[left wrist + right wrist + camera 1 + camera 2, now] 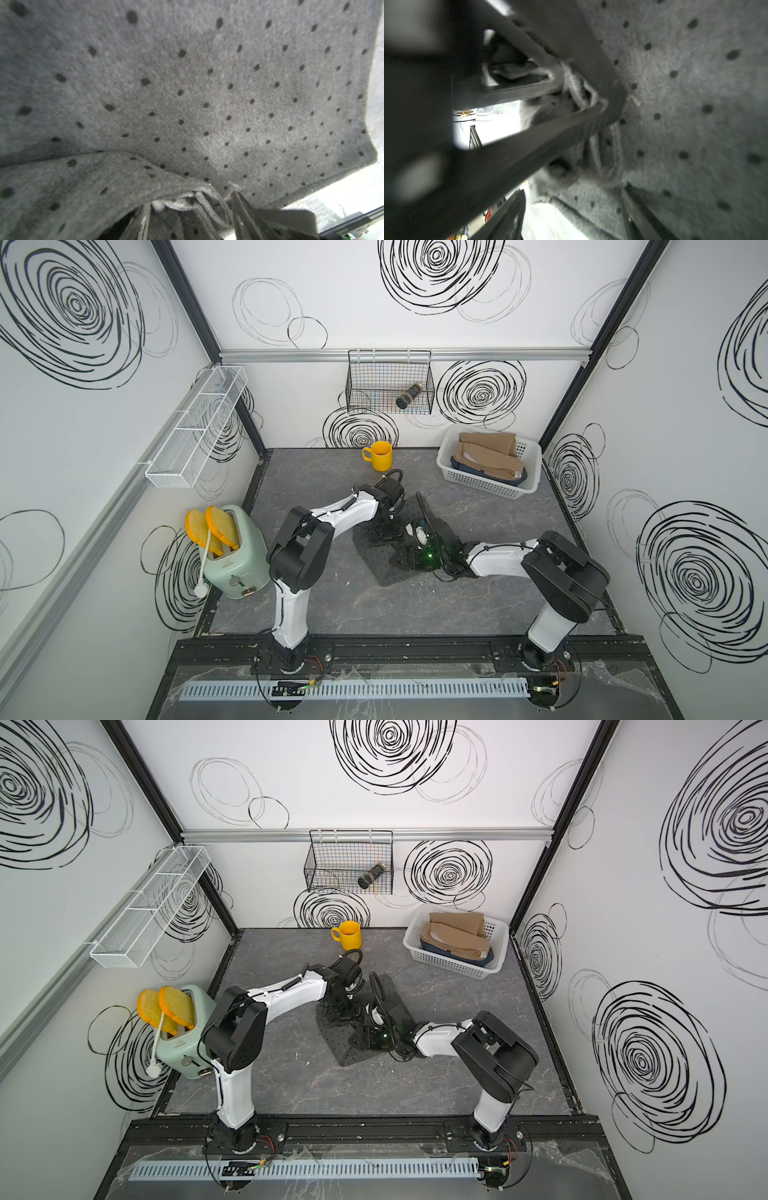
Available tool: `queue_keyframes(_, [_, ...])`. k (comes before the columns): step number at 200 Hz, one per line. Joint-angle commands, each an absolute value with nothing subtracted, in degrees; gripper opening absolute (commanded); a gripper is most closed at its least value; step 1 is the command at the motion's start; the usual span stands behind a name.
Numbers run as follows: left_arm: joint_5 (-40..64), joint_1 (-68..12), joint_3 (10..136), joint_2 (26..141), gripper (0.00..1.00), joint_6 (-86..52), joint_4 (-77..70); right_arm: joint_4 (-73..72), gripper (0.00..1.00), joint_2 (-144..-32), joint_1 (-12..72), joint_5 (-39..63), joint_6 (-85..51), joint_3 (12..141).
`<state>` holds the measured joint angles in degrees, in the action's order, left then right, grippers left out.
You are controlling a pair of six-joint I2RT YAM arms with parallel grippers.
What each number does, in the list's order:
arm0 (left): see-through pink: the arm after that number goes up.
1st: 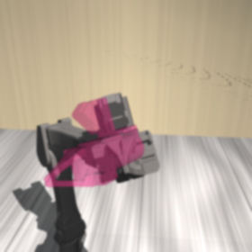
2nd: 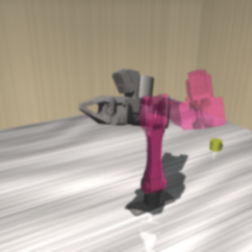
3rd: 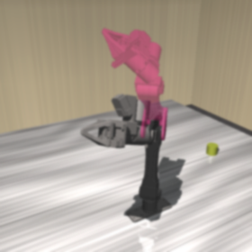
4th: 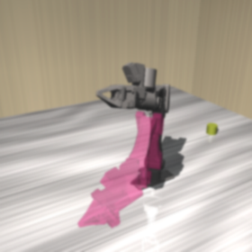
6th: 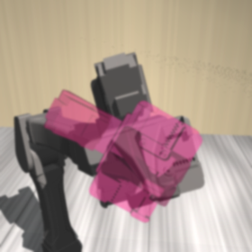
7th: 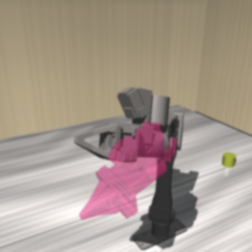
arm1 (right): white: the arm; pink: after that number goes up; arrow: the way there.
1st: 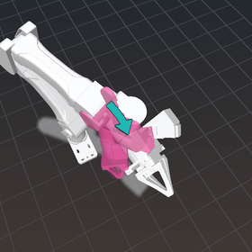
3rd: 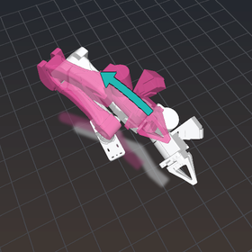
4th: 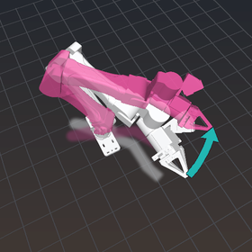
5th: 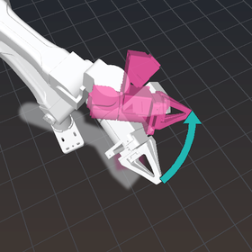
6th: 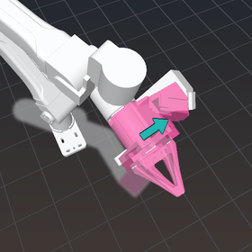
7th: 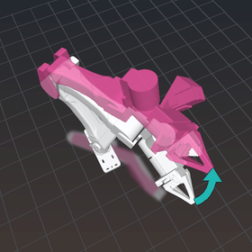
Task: Roll up the skirts
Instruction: Roll the skirt at the center of the board.
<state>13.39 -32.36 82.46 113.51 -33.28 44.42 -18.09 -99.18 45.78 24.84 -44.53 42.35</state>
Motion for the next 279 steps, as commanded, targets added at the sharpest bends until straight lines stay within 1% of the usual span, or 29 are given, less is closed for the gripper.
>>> queue_keyframes(1, [13.8,-32.9,81.4,111.9,0.65,-31.6,46.0,-19.9,0.68,-101.3,45.6,26.3,-44.3,44.9])
queue_keyframes(36, [13.2,-32.9,79.5,110.0,0.67,-29.8,46.8,-23.0,0.65,-102.0,45.4,28.1,-45.4,45.1])
queue_keyframes(48, [13.6,-32.8,78.8,109.3,0.67,-29.3,46.6,-24.4,0.62,-102.2,45.7,28.7,-45.8,44.9])
queue_keyframes(54, [13.9,-32.9,78.7,109.1,0.67,-29.1,46.5,-24.7,0.58,-102.5,45.7,29.0,-45.8,45.0])
queue_keyframes(63, [14.6,-32.9,78.6,108.9,0.67,-28.7,46.5,-25.6,0.49,-102.9,45.8,29.5,-46.0,45.0])
queue_keyframes(78, [14.7,-32.9,78.8,108.4,0.67,-28.3,46.6,-26.7,0.28,-104.0,46.0,31.0,-46.3,45.4])
queue_keyframes(100, [14.1,-32.4,79.8,107.8,0.68,-28.0,47.5,-28.1,0.08,-104.4,46.1,30.6,-47.3,44.7])
queue_keyframes(106, [13.9,-32.3,80.1,107.8,0.68,-27.9,47.8,-28.7,0.0,-104.1,46.0,30.4,-47.7,44.0])
queue_keyframes(132, [13.2,-31.2,82.2,107.8,0.71,-28.0,48.5,-30.4,0.0,-102.4,46.4,30.5,-51.3,40.6])
queue_keyframes(165, [10.8,-29.5,87.6,106.2,0.83,-30.1,48.3,-35.1,0.0,-100.6,48.7,28.6,-57.4,34.2])
queue_keyframes(179, [9.2,-28.6,89.2,104.6,0.84,-31.2,48.4,-37.4,0.0,-100.5,49.4,28.2,-59.9,32.4])
queue_keyframes(194, [8.1,-27.2,88.1,101.8,0.86,-32.7,48.4,-38.0,0.0,-100.5,49.6,28.2,-60.7,32.0])
queue_keyframes(217, [7.9,-24.5,79.1,93.4,0.89,-34.5,46.1,-37.0,0.0,-100.2,49.5,28.5,-60.2,32.7])
queue_keyframes(248, [15.8,-21.7,62.1,80.6,0.89,-35.0,39.1,-37.9,0.0,-99.2,49.5,29.4,-60.2,32.0])
queue_keyframes(265, [19.5,-22.4,51.8,73.5,0.92,-41.6,31.7,-38.6,0.0,-98.5,49.6,30.0,-59.8,31.4])
queue_keyframes(272, [21.1,-23.1,47.7,71.3,0.97,-45.4,27.6,-38.6,0.0,-98.1,49.7,29.8,-59.2,31.3])
queue_keyframes(279, [22.6,-23.7,44.5,69.9,0.98,-49.0,23.8,-38.2,0.0,-97.6,49.9,29.5,-58.3,31.1])
